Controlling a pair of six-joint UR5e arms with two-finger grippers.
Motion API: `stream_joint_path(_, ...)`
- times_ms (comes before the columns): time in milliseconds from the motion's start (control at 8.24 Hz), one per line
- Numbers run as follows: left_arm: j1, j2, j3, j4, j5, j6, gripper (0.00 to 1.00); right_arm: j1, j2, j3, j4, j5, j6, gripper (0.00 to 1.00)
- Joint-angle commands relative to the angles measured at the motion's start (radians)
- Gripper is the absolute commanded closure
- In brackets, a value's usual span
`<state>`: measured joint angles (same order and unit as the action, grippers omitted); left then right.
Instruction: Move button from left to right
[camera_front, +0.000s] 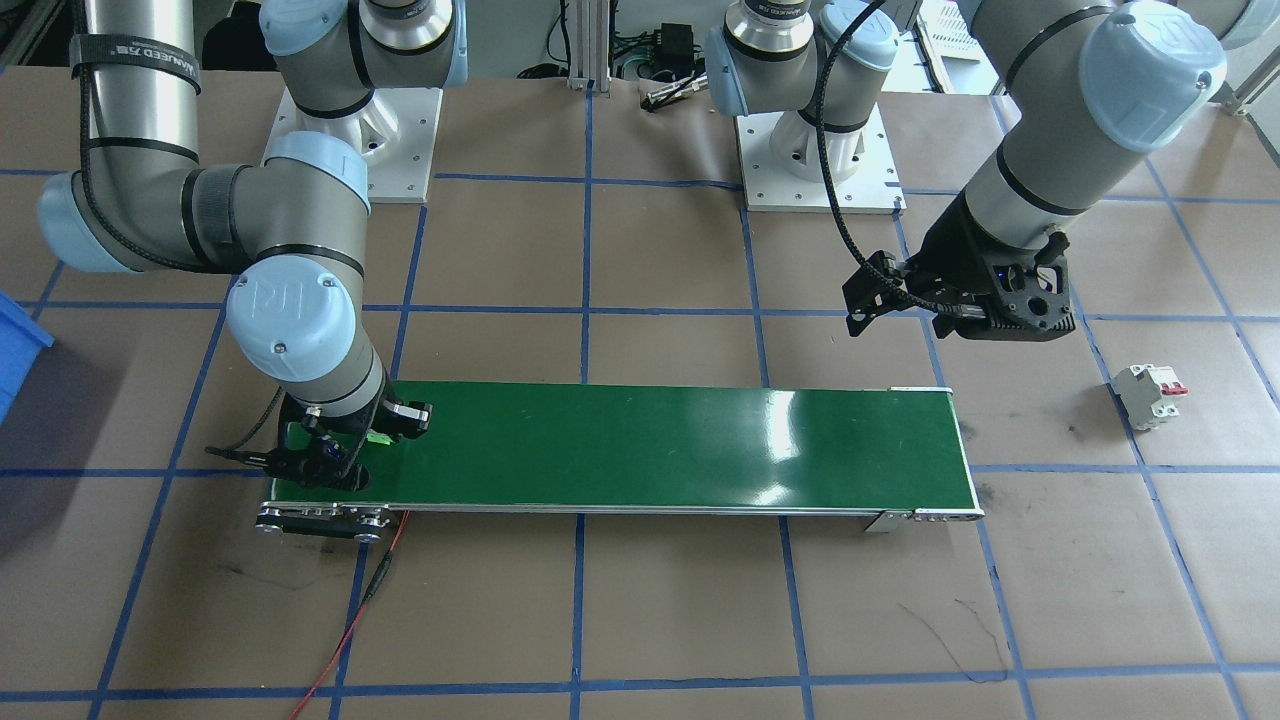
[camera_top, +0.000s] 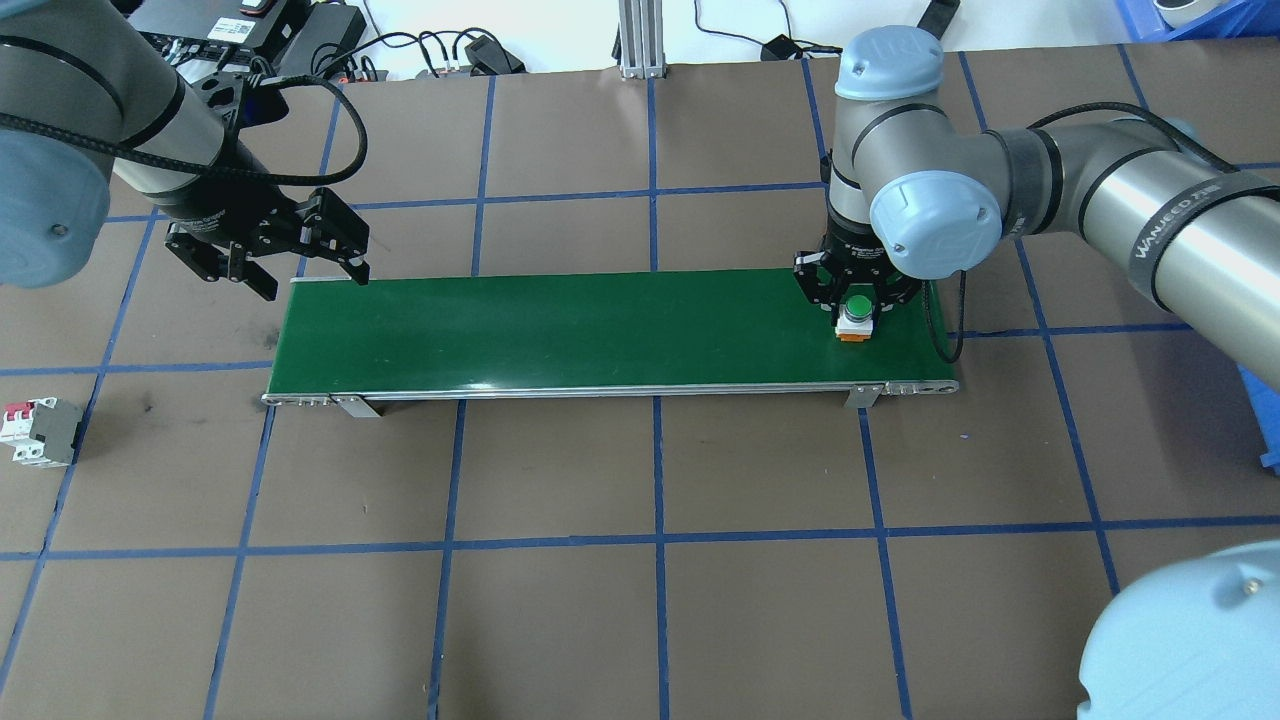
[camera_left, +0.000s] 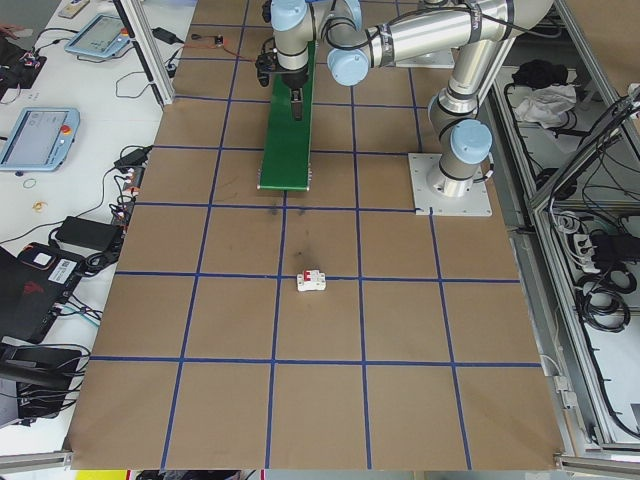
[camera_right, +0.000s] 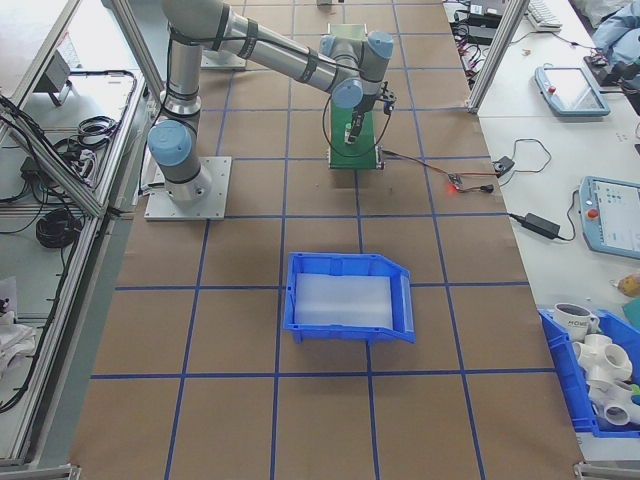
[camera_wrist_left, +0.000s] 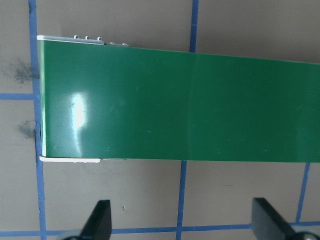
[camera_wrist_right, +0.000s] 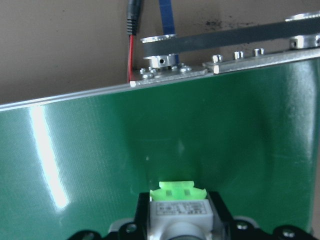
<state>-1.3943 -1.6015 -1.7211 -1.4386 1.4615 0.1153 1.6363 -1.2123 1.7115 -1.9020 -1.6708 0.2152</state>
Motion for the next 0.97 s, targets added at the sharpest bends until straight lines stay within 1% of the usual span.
stream_joint_path(0, 0.0, 0.0, -0.002, 0.0, -0.001, 0.0, 0.0, -0.065, -0.022, -0.024, 0.006, -0.073, -0.184, 1.0)
stream_joint_path(121, 0.0, 0.0, -0.003, 0.0, 0.0, 0.001, 0.0, -0.14, -0.057, -0.036, 0.009, -0.092, -0.317, 1.0)
stream_joint_path(243, 0.0, 0.0, -0.003, 0.0, -0.001, 0.001, 0.0, -0.239, -0.091, -0.043, 0.008, -0.093, -0.471, 1.0)
stream_joint_path(486, 0.0, 0.0, -0.003, 0.0, 0.002, 0.003, 0.0, -0.468, -0.13, -0.058, -0.003, -0.107, -0.826, 1.0)
stream_joint_path(607, 0.0, 0.0, -0.003, 0.001, 0.003, 0.003, 0.0, -0.572, -0.141, -0.069, -0.018, -0.104, -0.949, 1.0)
stream_joint_path(729, 0.0, 0.0, -0.003, 0.0, 0.003, 0.003, 0.0, -0.663, -0.138, -0.072, -0.069, -0.093, -1.075, 1.0)
stream_joint_path(850, 0.0, 0.0, -0.003, 0.001, 0.002, 0.003, 0.0, -0.761, -0.133, -0.073, -0.087, -0.061, -1.152, 1.0)
